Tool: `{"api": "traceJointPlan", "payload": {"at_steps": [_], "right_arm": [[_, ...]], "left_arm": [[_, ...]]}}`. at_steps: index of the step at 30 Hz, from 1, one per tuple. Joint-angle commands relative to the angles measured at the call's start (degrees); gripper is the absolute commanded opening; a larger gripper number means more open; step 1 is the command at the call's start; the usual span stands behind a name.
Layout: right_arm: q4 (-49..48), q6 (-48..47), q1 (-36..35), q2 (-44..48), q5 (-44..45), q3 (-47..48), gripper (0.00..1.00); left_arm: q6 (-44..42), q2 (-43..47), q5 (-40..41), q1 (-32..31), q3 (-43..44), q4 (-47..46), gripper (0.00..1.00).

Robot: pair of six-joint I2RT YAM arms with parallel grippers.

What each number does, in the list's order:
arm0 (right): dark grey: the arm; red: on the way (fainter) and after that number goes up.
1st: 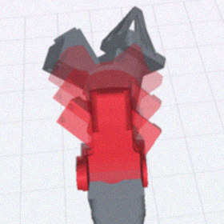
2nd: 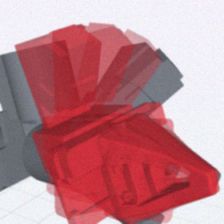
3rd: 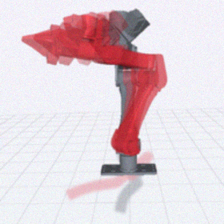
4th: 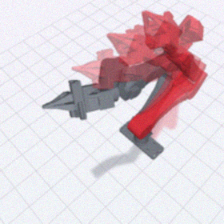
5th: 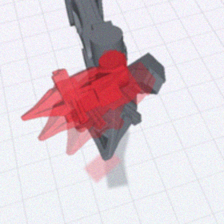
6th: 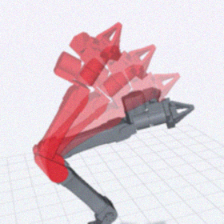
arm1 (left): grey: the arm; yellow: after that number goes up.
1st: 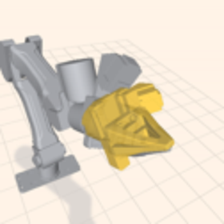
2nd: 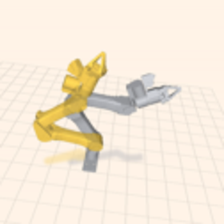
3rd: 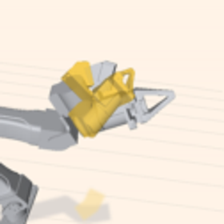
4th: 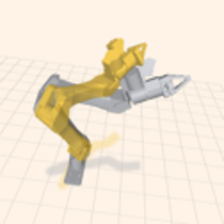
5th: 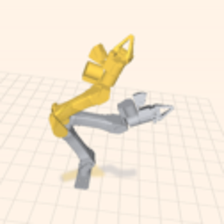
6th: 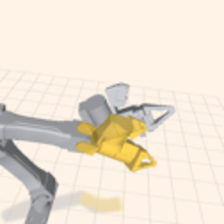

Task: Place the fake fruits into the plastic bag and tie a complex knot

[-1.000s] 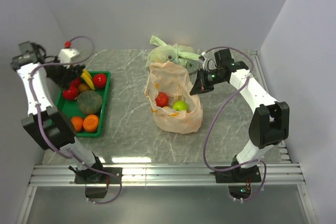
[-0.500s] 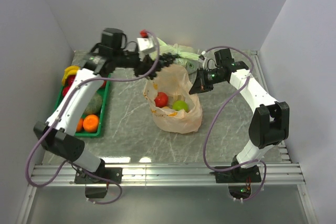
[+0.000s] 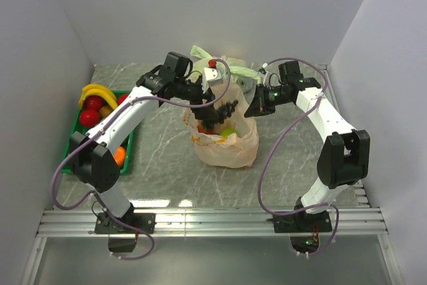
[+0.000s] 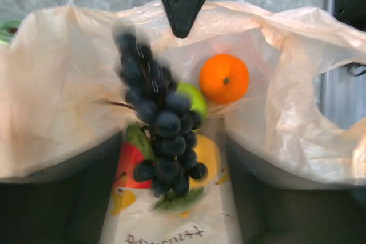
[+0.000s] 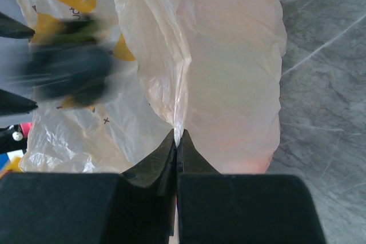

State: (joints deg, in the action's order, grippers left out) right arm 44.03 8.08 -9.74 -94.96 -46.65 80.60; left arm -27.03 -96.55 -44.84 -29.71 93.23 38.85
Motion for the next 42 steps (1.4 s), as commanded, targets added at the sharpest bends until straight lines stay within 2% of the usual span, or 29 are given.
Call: {"api": "traceJointPlan", "payload": {"at_steps": [1,3,6,7,11,14,15,17,18,20,25,29,34,39,42], "right_arm": [[-1.9,0.5,0.2,2.6,-1.9,0.4,0.0],[-1.9,0.6,0.2,2.4,-1.9,0.5,0.0],[-1.5,0.2,0.2,2.5,-1.6,0.9,0.0],[-1.1,0.0,0.2,2.5,-1.4,1.0,0.0],[-0.3,-1.3,0.2,2.5,-0.5,0.8,0.0],[0.4,-2.0,0.2,2.0,-0.2,1.0,0.0],[0.6,-2.2,0.2,2.0,0.1,1.1,0.0],[1.2,-3.0,0.2,1.4,0.5,1.7,0.0],[1.3,-3.2,0.2,1.4,0.7,1.7,0.0],[1.4,-3.2,0.2,1.1,0.7,1.7,0.0],[2.6,-3.7,0.2,0.1,0.9,2.8,0.0],[3.7,-3.9,0.2,-1.0,0.9,4.3,0.0],[4.6,-4.5,0.2,-1.4,1.4,4.8,0.0],[4.8,-3.8,0.2,-2.3,1.1,5.1,0.0],[5.0,-3.7,0.2,-2.6,1.7,5.5,0.0]], "left_arm": [[-0.3,3.3,2.7,-1.0,1.4,-0.2,0.84],[2.4,7.1,4.2,-1.0,0.0,-2.2,0.99],[8.9,11.4,7.4,-0.6,0.3,-6.1,0.99],[10.8,12.3,11.0,0.0,0.5,-6.9,0.99],[17.7,14.7,16.3,8.2,3.5,-3.6,0.99],[18.8,13.7,21.6,17.5,6.3,2.8,0.99],[18.3,12.7,21.5,23.5,6.8,4.5,0.99],[16.4,11.3,23.5,29.1,7.7,7.3,0.99],[12.2,10.2,25.8,33.3,7.7,8.7,0.99],[5.5,8.6,34.0,37.6,6.5,7.7,0.99],[-5.6,0.2,44.6,44.5,10.6,8.1,0.99],[-11.5,-7.5,48.0,49.7,12.8,6.1,0.99],[-15.4,-13.3,49.7,51.8,12.9,3.9,0.99],[-19.1,-16.8,49.1,52.0,10.1,-2.7,0.99],[-19.6,-20.0,48.4,52.0,12.8,-2.5,0.99]]}}
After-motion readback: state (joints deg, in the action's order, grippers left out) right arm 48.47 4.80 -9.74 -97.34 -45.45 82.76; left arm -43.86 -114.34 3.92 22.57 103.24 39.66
